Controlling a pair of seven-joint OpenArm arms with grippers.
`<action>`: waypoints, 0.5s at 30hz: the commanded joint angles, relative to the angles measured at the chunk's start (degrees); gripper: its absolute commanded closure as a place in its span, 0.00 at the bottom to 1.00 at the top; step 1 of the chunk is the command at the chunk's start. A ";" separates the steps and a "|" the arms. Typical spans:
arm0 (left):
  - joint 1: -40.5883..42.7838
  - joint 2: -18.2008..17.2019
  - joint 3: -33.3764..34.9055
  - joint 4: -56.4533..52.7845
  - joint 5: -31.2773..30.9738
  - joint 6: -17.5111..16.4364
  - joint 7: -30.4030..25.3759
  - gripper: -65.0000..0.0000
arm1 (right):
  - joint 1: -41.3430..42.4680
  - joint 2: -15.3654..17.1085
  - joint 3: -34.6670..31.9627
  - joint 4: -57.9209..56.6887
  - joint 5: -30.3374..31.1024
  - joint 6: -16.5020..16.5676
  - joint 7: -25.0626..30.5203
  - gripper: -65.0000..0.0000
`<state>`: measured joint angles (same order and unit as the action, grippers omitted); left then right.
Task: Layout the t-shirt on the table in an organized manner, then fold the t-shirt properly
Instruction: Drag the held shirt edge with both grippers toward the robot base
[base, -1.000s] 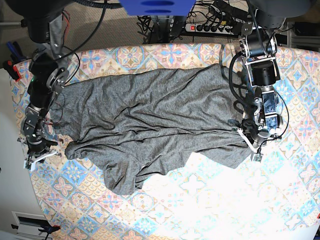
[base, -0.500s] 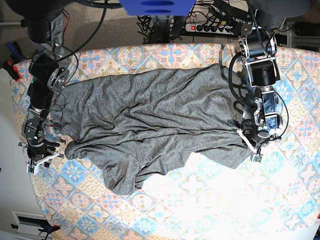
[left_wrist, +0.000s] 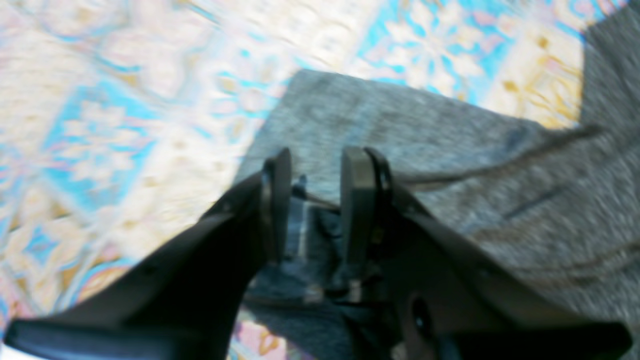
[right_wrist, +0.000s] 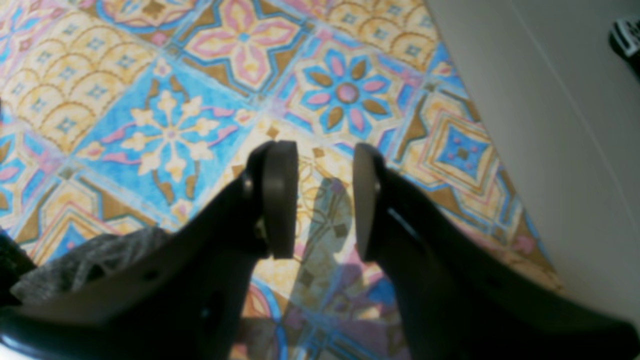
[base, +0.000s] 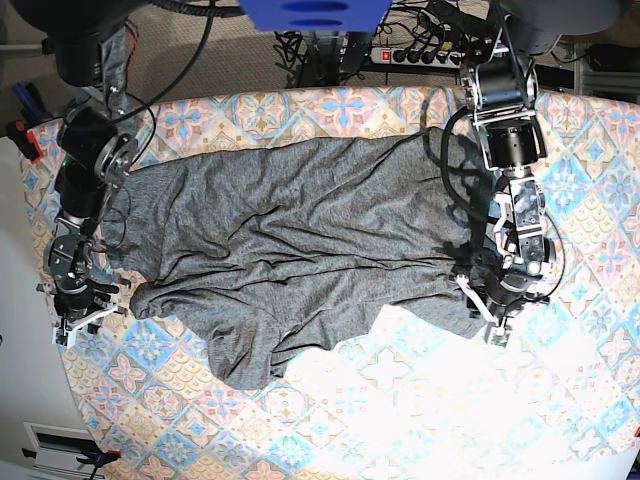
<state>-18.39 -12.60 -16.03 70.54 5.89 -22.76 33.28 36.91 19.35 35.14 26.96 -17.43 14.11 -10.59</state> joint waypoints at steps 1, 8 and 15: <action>-1.26 -0.01 0.25 1.94 -0.66 -0.31 -0.88 0.73 | 1.91 1.00 -0.10 1.22 0.42 0.09 1.58 0.71; -1.17 0.25 0.43 2.73 -1.01 -0.40 -0.88 0.73 | -1.78 0.91 -0.19 1.30 0.33 0.09 1.58 0.71; -1.17 0.25 0.34 2.82 -1.10 -0.40 -0.97 0.73 | -5.74 0.73 -2.12 12.03 0.33 3.25 1.67 0.72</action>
<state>-17.96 -12.01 -15.53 72.16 5.17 -23.33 33.45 28.10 18.74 33.17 37.26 -18.06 17.15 -11.49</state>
